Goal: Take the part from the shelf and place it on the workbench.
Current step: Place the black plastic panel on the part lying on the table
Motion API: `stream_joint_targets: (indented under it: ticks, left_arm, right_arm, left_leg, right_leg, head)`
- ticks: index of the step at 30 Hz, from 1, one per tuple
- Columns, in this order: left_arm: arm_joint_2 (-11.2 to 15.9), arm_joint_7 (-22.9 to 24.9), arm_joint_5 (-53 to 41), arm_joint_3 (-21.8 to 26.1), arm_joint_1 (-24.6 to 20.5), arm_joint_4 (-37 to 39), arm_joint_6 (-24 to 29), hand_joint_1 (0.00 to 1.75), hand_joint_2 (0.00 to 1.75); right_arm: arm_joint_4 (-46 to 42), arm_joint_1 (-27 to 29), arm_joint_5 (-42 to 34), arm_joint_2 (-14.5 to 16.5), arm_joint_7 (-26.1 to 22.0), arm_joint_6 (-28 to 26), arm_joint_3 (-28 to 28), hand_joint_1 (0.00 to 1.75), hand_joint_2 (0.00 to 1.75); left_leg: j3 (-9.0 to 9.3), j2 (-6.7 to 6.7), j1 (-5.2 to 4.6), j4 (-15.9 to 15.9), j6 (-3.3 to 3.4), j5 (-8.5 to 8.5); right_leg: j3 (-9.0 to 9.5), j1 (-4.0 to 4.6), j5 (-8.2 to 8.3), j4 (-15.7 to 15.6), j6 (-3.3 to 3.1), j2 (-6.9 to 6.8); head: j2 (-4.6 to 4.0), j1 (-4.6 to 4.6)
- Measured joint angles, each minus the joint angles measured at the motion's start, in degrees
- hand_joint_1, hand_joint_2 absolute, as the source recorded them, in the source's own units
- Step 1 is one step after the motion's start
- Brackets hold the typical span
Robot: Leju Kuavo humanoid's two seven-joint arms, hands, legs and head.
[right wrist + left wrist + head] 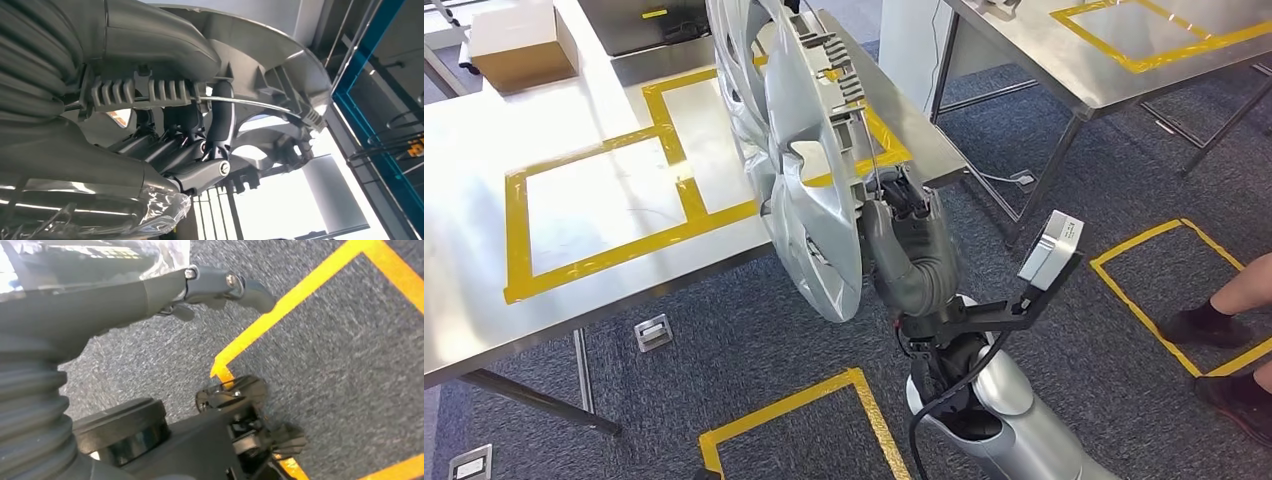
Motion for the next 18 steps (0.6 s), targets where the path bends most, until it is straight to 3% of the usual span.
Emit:
stream_joint_targets:
  ticks: [2, 3, 4, 6, 7, 9, 12, 14, 16, 18]
  left_arm:
    - [0.02, 0.01, 0.01, 0.00, 0.10, 0.00, -0.01, 0.00, 1.75]
    - [0.03, 0.01, 0.03, 0.00, 0.15, 0.00, -0.02, 0.00, 1.75]
    - [0.04, 0.01, 0.05, 0.00, 0.15, 0.00, -0.04, 0.00, 1.75]
    - [0.08, 0.02, 0.09, 0.00, 0.05, 0.01, -0.07, 0.00, 1.75]
    - [0.09, 0.02, 0.12, 0.00, 0.00, 0.01, -0.08, 0.00, 1.75]
    - [0.09, 0.08, 0.17, 0.00, -0.10, 0.01, -0.11, 0.00, 1.75]
    - [0.14, 0.17, 0.19, 0.00, -0.15, 0.02, -0.15, 0.00, 1.75]
    - [0.15, 0.16, 0.17, 0.00, -0.27, 0.03, -0.15, 0.00, 1.75]
    - [0.14, 0.16, 0.17, 0.00, -0.36, 0.04, -0.15, 0.00, 1.75]
    - [0.16, 0.16, 0.17, 0.00, -0.30, 0.08, -0.15, 0.00, 1.75]
  right_arm:
    - [0.06, 0.04, -0.01, 0.01, 0.00, 0.00, 0.02, 1.75, 1.75]
    - [0.10, 0.06, -0.01, 0.01, 0.01, 0.00, 0.04, 1.75, 1.75]
    - [0.15, 0.08, -0.04, 0.01, 0.03, 0.00, 0.05, 1.75, 1.75]
    - [0.28, 0.06, -0.24, 0.09, 0.07, 0.00, 0.05, 1.75, 1.75]
    - [0.33, 0.00, -0.34, 0.14, 0.08, 0.01, 0.04, 1.75, 1.75]
    - [0.40, -0.10, -0.42, 0.21, 0.07, 0.01, 0.02, 1.75, 1.75]
    - [0.46, -0.18, -0.44, 0.23, 0.09, 0.02, 0.02, 1.75, 1.75]
    - [0.48, -0.30, -0.44, 0.24, 0.10, 0.04, 0.02, 1.75, 1.75]
    - [0.56, -0.37, -0.45, 0.22, 0.09, 0.06, 0.02, 1.75, 1.75]
    - [0.69, -0.34, -0.46, 0.22, 0.09, 0.07, 0.02, 1.75, 1.75]
  left_leg:
    - [-4.12, 0.00, 0.02, 6.85, -0.30, -1.75]
    - [-5.27, 0.01, 0.04, 7.99, -0.43, -1.02]
    - [-5.39, 0.01, 0.06, 6.93, -0.52, 0.90]
    - [-3.34, 0.08, 0.08, 0.41, -0.46, 6.16]
    - [-2.15, 0.12, 0.00, -2.72, -0.28, 7.87]
    - [-0.57, 0.17, -0.20, -6.09, 0.44, 7.96]
    - [0.13, 0.07, -0.07, -7.29, 1.77, 7.13]
    - [0.62, 0.06, 0.22, -7.64, 2.43, 7.00]
    - [0.89, 0.08, 0.20, -7.66, 2.83, 6.67]
    - [1.26, 0.07, 0.12, -7.63, 2.96, 6.25]
  right_leg:
    - [0.55, -0.01, -0.47, -0.01, -0.19, -0.01]
    - [0.94, -0.02, -0.78, 0.01, -0.17, 0.03]
    - [1.43, -0.04, -1.13, 0.04, -0.09, 0.09]
    - [2.62, -0.12, -1.99, 0.12, 0.25, 0.16]
    - [3.04, -0.06, -2.38, 0.23, 0.53, 0.20]
    - [3.17, 0.09, -2.78, 0.35, 1.11, 0.24]
    - [2.98, 0.18, -3.22, 0.51, 2.06, 0.19]
    - [1.51, 0.11, -4.85, 3.68, 2.65, 0.17]
    - [-2.70, -0.04, -7.45, 11.03, 2.96, 0.15]
    - [-6.57, -0.11, -7.93, 16.43, 3.04, 0.15]
  head:
    - [0.00, -0.04]
    - [0.00, -0.04]
    - [0.00, -0.04]
    - [0.00, -0.04]
    - [0.00, -0.12]
    - [0.01, -0.21]
    - [0.01, -0.11]
    - [0.00, 0.13]
    - [0.00, 0.33]
    - [0.00, 0.41]
